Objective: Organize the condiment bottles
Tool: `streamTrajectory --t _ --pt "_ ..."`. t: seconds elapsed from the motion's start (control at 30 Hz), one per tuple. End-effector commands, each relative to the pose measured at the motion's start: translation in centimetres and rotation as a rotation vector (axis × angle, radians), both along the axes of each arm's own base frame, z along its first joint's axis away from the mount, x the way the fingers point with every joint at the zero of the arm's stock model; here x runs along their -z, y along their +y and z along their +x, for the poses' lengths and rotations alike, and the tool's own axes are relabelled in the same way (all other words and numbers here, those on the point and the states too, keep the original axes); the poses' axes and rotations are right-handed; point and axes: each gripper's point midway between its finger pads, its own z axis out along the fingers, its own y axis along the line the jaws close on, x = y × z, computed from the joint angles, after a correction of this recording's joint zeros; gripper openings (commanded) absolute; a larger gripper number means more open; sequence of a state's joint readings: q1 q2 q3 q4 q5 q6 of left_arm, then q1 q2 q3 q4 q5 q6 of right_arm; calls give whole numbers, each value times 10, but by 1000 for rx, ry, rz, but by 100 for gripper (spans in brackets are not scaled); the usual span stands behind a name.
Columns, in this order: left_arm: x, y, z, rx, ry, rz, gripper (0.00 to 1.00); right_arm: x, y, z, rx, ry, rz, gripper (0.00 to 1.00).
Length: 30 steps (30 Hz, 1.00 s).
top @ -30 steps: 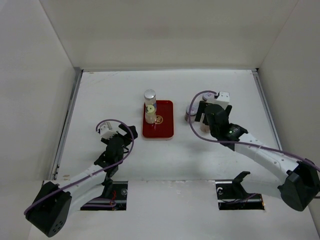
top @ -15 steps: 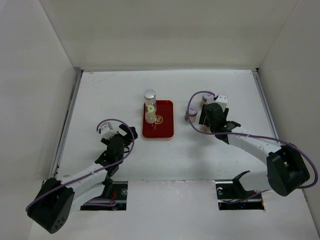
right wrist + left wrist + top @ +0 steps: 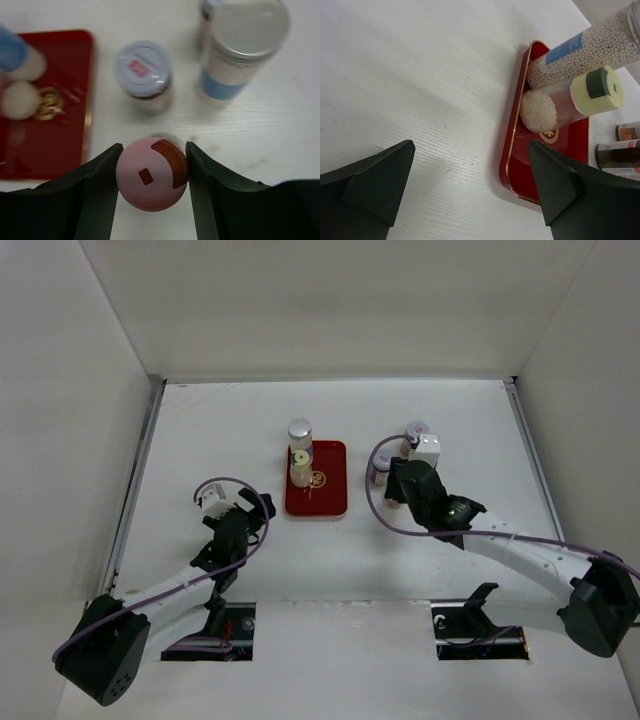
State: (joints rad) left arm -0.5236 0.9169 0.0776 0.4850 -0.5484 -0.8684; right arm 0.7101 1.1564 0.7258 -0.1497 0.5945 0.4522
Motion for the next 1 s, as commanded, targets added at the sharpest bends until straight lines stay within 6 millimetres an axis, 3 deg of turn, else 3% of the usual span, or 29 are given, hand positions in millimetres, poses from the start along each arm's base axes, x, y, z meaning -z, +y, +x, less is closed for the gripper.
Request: streamTrajectory --t 0.0,0.2,0.3,0.37,0.53,0.77,0.83,0.97 --pt "-12 2 5 -16 -52 -36 100 -56 52 0 -91 -94 111 45" --pt "-12 2 4 -17 -54 -39 100 -72 163 10 -301 -122 172 45" --pt "-15 4 4 -21 -67 -46 100 -70 212 9 -387 -120 149 46" --pt "-15 5 4 -23 -67 -45 100 -62 234 12 -415 -110 127 47" --pt "-16 4 4 -20 -70 -48 100 -37 263 23 -438 -90 90 48" --pt "-16 5 3 -23 -75 -50 100 -3 276 32 -431 -64 57 50" --pt "-15 5 3 -23 -68 -46 100 2 276 32 -428 -56 58 54" --pt "-15 5 4 -23 -69 -47 100 0 272 29 -424 -56 63 72"
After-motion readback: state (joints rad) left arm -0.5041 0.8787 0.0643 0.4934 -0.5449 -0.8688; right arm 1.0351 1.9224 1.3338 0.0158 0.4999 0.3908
